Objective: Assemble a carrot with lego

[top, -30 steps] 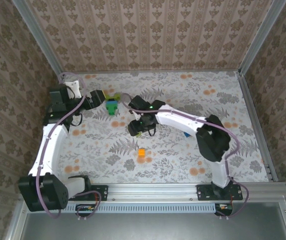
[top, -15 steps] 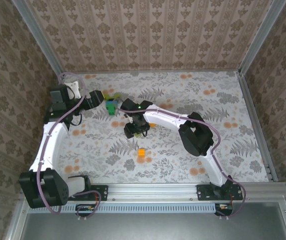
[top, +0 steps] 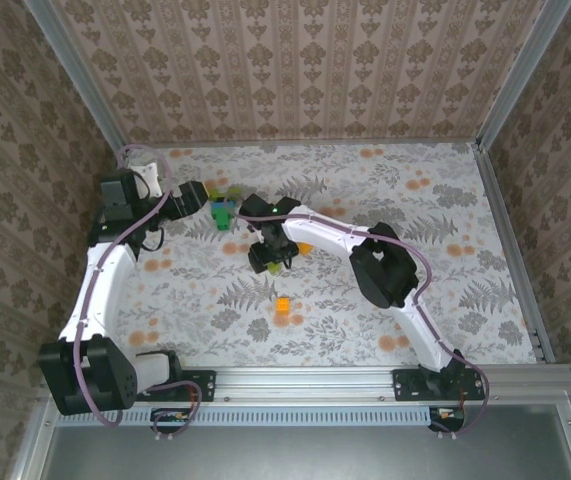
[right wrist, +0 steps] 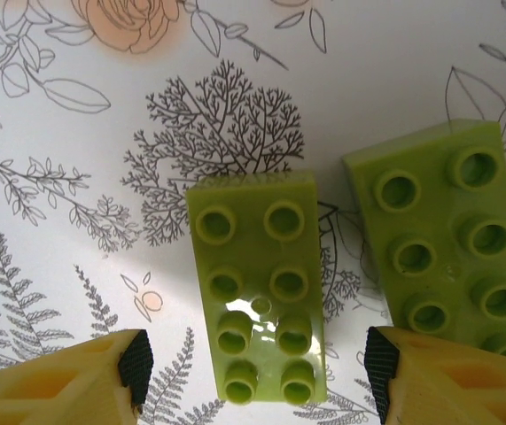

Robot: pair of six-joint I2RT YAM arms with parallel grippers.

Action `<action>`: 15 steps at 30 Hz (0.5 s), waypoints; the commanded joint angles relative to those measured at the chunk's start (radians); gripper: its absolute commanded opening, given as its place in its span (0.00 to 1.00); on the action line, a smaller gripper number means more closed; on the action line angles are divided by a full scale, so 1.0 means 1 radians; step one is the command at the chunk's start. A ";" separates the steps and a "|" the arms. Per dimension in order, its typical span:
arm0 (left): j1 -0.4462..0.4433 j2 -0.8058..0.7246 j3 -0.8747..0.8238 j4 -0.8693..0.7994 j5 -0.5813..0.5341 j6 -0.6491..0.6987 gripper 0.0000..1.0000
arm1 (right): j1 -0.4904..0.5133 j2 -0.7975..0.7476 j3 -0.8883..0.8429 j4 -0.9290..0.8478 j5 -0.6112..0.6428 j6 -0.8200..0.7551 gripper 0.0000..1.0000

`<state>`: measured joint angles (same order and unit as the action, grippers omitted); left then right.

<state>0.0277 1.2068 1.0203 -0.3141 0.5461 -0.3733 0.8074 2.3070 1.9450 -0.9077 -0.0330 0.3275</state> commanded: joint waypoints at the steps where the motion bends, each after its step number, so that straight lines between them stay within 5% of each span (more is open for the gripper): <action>1: 0.006 0.014 0.016 -0.018 0.018 0.022 1.00 | -0.004 0.048 0.052 -0.056 0.014 -0.028 0.67; 15: 0.017 0.037 0.023 -0.025 0.021 0.021 1.00 | 0.001 0.111 0.112 -0.100 0.033 -0.033 0.55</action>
<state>0.0383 1.2362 1.0203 -0.3145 0.5461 -0.3698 0.8074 2.3749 2.0480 -0.9623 -0.0242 0.3069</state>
